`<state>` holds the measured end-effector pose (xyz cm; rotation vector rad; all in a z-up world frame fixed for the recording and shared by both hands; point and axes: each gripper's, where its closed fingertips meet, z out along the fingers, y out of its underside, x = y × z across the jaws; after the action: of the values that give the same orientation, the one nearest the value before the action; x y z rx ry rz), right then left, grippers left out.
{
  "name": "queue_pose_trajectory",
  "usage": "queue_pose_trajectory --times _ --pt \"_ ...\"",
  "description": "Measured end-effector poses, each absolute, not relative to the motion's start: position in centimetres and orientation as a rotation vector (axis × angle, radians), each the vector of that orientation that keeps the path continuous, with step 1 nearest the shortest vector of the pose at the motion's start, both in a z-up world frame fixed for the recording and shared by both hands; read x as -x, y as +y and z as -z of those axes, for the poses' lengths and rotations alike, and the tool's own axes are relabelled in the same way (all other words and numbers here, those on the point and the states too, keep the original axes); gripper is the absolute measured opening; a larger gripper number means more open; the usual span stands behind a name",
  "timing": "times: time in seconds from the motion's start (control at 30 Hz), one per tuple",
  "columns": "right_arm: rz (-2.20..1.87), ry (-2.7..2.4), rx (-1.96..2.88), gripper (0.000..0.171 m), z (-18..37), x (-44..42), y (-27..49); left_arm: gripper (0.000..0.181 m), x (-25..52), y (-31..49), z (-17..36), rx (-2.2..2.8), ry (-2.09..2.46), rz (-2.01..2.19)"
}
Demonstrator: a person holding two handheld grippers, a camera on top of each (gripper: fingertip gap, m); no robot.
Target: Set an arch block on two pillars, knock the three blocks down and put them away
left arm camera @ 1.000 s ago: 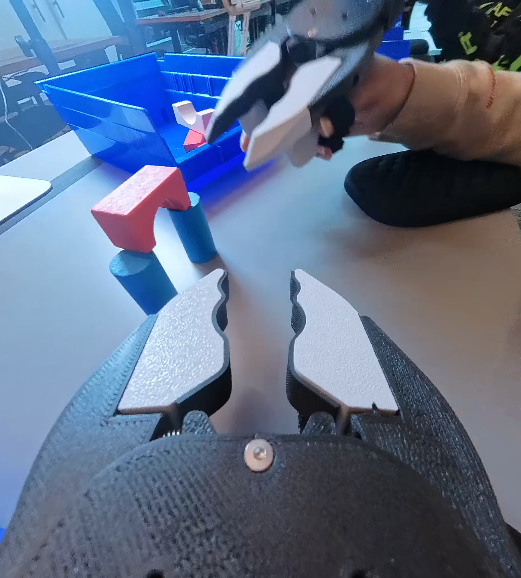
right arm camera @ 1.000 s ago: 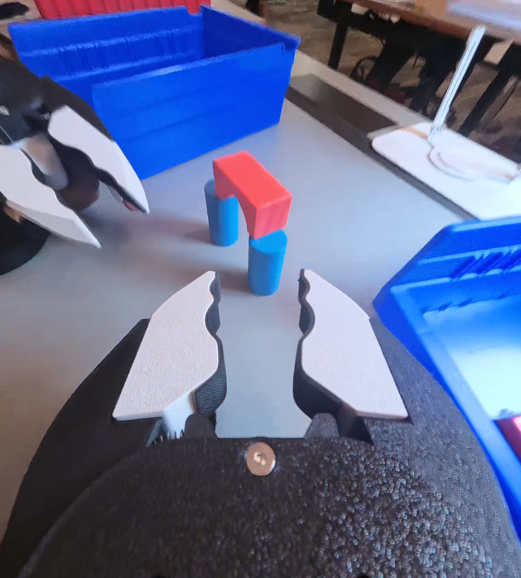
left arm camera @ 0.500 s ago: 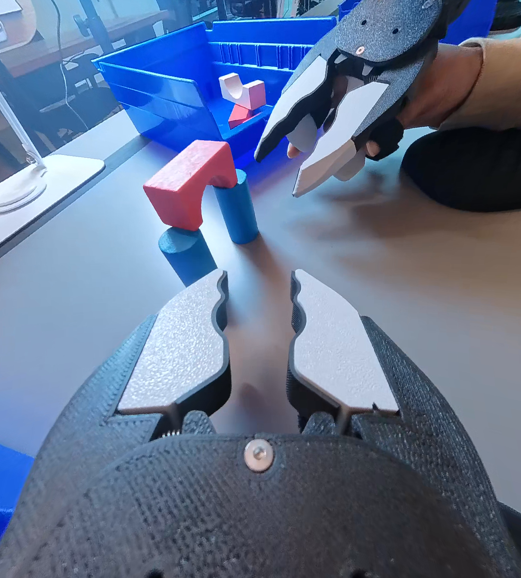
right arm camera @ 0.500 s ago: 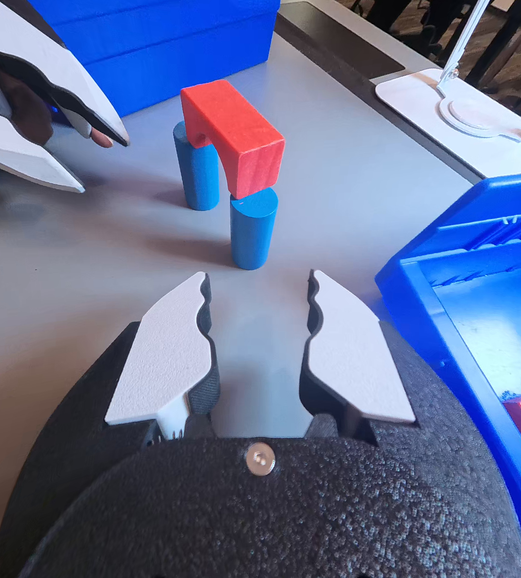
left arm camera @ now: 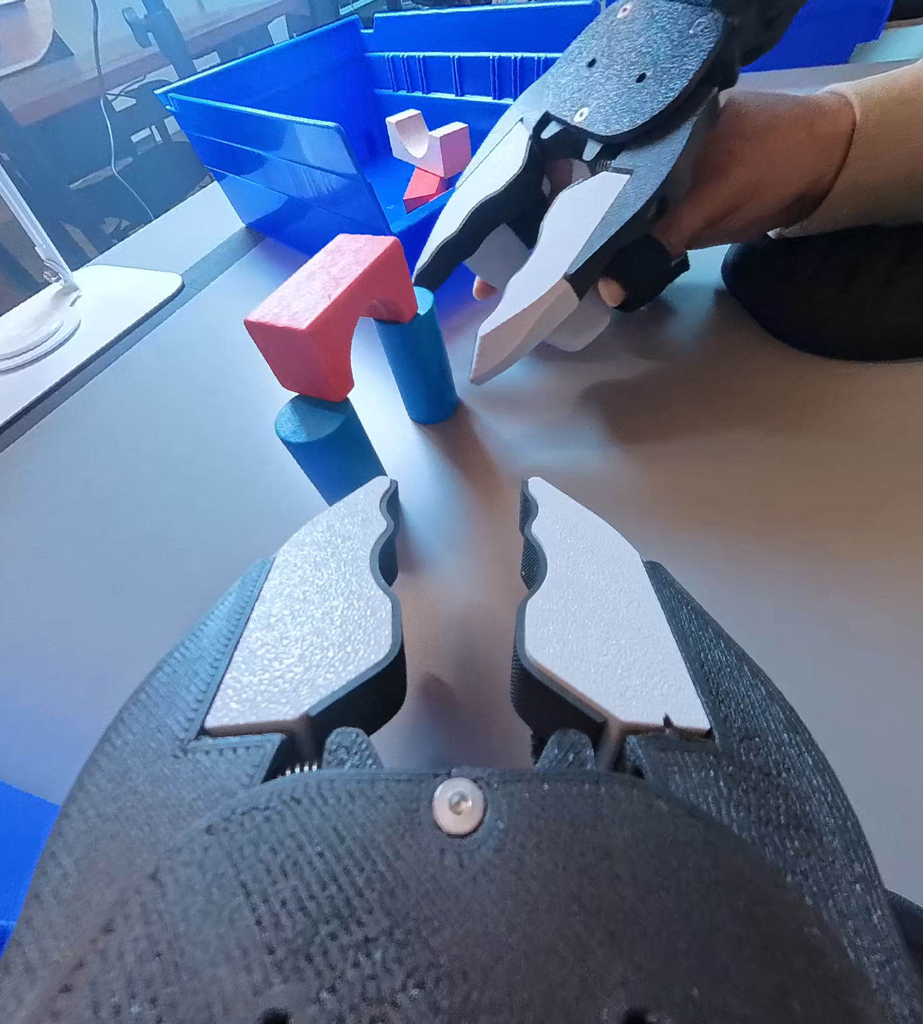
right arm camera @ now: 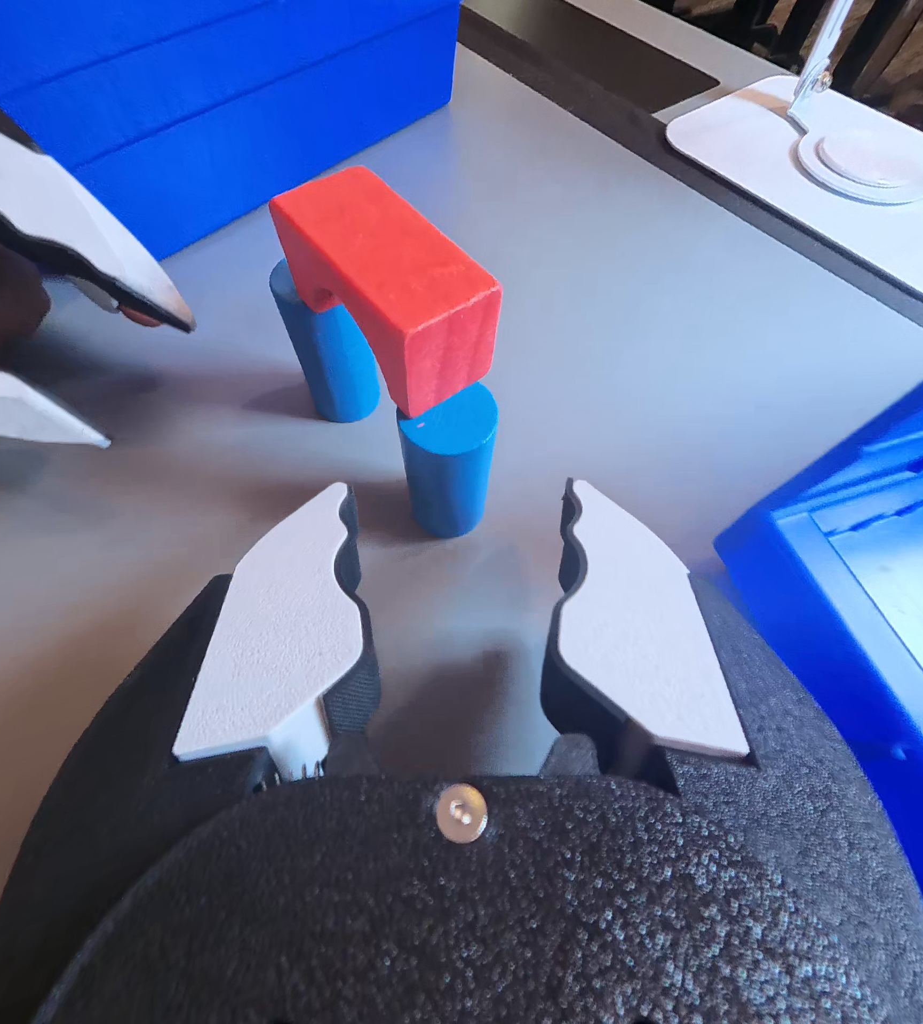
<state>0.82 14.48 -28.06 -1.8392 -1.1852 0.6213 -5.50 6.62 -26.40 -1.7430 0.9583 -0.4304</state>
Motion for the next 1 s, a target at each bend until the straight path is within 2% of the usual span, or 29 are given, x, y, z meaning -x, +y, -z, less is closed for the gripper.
queue_pose_trajectory --times 0.13,0.2,0.23,0.27,0.3,0.33,0.37,0.53,0.8,0.93,1.0 --pt "-0.646 -1.203 1.849 0.076 28.6 0.3 14.4 0.042 5.4 6.6 26.7 1.755 0.97 0.426" --pt "-0.749 -1.268 1.794 0.073 28.1 1.2 12.7 0.043 5.5 6.6 26.9 1.767 0.971 0.422" --pt "-0.877 -1.351 1.734 0.06 27.5 1.9 10.7 0.043 5.5 6.6 27.0 1.774 0.97 0.419" --pt "-1.065 -1.485 1.654 0.038 26.8 2.2 7.5 0.043 5.5 6.7 27.1 1.785 0.967 0.416" --pt "-1.279 -1.607 1.572 0.033 26.0 2.1 4.1 0.043 5.6 6.7 27.2 1.795 0.963 0.413" --pt "-1.437 -1.681 1.527 0.035 25.3 1.6 1.7 0.05 5.5 6.6 27.4 1.804 0.966 0.425" --pt "-1.5 -1.733 1.519 0.038 25.2 1.3 0.3 0.047 5.6 6.7 27.4 1.811 0.953 0.417" --pt "-1.424 -1.839 1.527 0.038 26.9 0.6 -0.6 0.049 5.5 6.6 27.5 1.807 0.971 0.415" --pt "-1.376 -1.74 1.528 0.037 25.9 1.6 0.2 0.047 5.4 6.5 27.8 1.818 0.982 0.417" --pt "-1.091 -1.689 1.53 0.036 25.9 3.7 1.9 0.046 5.4 6.5 28.0 1.829 0.989 0.417" --pt "-0.786 -1.463 1.644 0.034 25.7 4.1 6.9 0.045 5.4 6.4 28.1 1.83 0.994 0.415"
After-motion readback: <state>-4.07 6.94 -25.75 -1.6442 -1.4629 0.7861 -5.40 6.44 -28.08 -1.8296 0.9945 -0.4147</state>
